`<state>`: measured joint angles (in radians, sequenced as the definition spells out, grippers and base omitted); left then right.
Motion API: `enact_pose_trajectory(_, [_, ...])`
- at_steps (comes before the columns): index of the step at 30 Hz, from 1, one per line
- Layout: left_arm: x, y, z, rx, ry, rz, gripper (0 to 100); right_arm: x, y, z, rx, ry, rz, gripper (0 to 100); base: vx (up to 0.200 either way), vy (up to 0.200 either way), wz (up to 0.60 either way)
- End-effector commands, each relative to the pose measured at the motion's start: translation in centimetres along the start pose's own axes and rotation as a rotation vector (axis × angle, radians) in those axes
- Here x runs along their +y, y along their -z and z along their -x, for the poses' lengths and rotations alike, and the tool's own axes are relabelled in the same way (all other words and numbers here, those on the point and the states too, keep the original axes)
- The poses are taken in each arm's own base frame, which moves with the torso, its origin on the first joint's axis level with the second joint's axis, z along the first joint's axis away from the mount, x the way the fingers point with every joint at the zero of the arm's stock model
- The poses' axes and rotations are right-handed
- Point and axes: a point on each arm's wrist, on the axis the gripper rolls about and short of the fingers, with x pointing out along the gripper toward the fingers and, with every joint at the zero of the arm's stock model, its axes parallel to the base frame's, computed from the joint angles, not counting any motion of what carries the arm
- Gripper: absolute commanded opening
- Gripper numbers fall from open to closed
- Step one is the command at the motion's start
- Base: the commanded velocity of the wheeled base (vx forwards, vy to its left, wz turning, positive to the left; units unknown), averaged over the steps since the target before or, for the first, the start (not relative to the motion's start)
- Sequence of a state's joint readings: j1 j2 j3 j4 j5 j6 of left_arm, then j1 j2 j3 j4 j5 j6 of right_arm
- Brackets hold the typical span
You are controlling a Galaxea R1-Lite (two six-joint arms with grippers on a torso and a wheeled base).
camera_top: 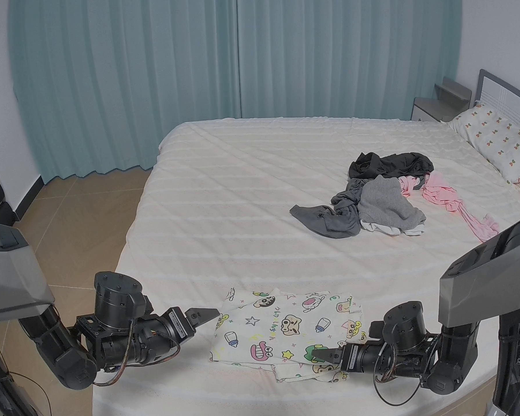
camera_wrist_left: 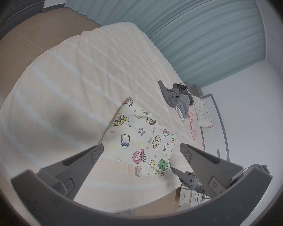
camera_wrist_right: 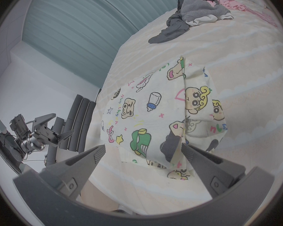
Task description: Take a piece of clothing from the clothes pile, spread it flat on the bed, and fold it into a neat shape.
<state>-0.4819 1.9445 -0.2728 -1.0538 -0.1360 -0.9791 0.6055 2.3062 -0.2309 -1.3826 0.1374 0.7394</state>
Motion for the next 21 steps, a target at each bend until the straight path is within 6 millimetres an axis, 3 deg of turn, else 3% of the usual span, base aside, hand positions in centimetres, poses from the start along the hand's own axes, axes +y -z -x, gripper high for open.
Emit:
enact_pose_trajectory(1, [0.1, 0.0, -0.1, 0.001, -0.003, 0.002, 100, -0.1, 0.3, 0.0, 0.015, 0.006, 0.002, 100, 0.000, 0.000, 0.00])
enact_pose_trajectory(19, [-0.1, -0.1, -0.2, -0.019, 0.015, -0.002, 100, -0.1, 0.3, -1.5, -0.026, -0.050, 0.041, 100, 0.000, 0.000, 0.00])
enact_pose_trajectory(20, [-0.1, -0.1, -0.2, -0.019, 0.015, -0.002, 100, -0.1, 0.3, -1.5, -0.025, -0.049, 0.044, 0, 0.000, 0.000, 0.00])
enact_pose_trajectory(21, [-0.1, -0.1, -0.3, -0.018, 0.013, -0.002, 100, -0.1, 0.3, -1.4, -0.029, -0.050, 0.047, 0, 0.000, 0.000, 0.00])
